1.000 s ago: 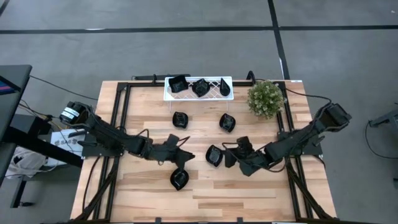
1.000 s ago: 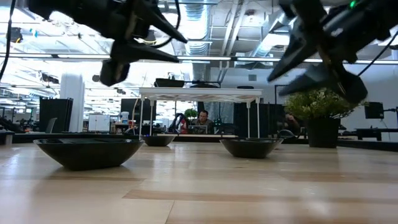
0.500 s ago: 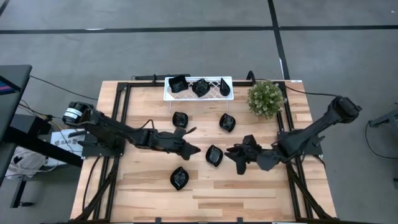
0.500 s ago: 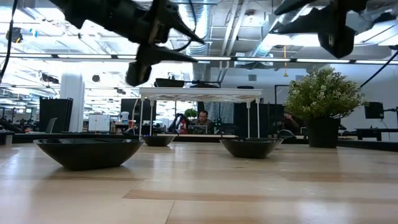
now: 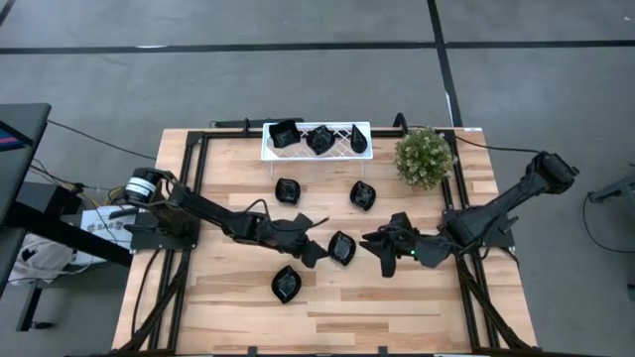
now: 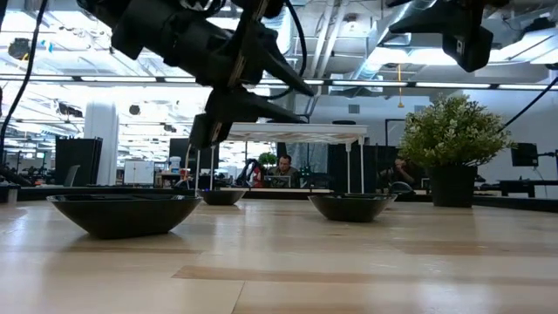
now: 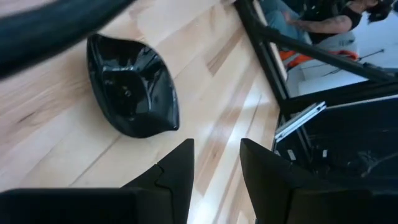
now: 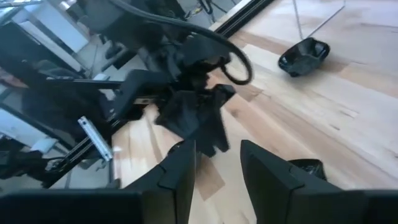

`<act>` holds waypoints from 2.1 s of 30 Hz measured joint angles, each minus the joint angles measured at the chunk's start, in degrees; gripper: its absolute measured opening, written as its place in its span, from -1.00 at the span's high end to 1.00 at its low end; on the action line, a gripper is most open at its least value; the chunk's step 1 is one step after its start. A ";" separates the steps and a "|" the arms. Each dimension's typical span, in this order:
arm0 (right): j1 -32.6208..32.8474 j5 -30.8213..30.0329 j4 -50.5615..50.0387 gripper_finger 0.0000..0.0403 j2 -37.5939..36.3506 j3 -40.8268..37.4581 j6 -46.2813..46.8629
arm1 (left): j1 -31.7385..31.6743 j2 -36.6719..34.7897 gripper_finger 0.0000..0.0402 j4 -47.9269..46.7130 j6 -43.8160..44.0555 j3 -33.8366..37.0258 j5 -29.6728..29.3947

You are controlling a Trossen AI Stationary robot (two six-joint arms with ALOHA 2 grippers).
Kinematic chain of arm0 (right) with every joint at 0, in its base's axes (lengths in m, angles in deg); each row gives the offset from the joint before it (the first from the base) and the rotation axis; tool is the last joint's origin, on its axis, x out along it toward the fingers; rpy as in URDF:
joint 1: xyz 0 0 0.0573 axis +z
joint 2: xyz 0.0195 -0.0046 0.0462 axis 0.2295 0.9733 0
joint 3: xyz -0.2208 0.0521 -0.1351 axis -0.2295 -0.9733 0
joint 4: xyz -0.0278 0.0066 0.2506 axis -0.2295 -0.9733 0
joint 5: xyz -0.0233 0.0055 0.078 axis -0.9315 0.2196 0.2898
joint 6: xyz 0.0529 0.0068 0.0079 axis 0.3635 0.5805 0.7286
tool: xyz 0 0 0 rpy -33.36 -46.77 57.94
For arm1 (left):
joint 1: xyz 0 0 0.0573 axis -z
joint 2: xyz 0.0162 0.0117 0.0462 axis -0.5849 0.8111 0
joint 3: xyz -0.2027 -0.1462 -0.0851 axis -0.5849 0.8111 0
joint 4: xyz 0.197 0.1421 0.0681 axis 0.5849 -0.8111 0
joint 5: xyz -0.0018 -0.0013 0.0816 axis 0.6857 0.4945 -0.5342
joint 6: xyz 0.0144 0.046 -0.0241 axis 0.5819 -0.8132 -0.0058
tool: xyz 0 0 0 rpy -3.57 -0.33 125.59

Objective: Pick & Place Mini shaped plates
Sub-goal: Stack the leaf-shaped plate on top of the leaf-shaped plate on the shelf

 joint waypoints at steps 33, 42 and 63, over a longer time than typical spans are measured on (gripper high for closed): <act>3.85 0.16 0.46 0.40 0.00 0.00 1.70 | -2.86 3.65 0.35 -0.91 -6.35 -0.06 -7.49; 3.85 0.87 0.33 0.39 0.00 0.00 1.70 | -4.23 7.29 0.35 0.10 -6.45 -0.09 -7.32; 3.85 1.72 -0.04 0.39 0.00 0.00 1.70 | -4.61 13.85 0.24 3.95 -6.05 -3.10 -3.86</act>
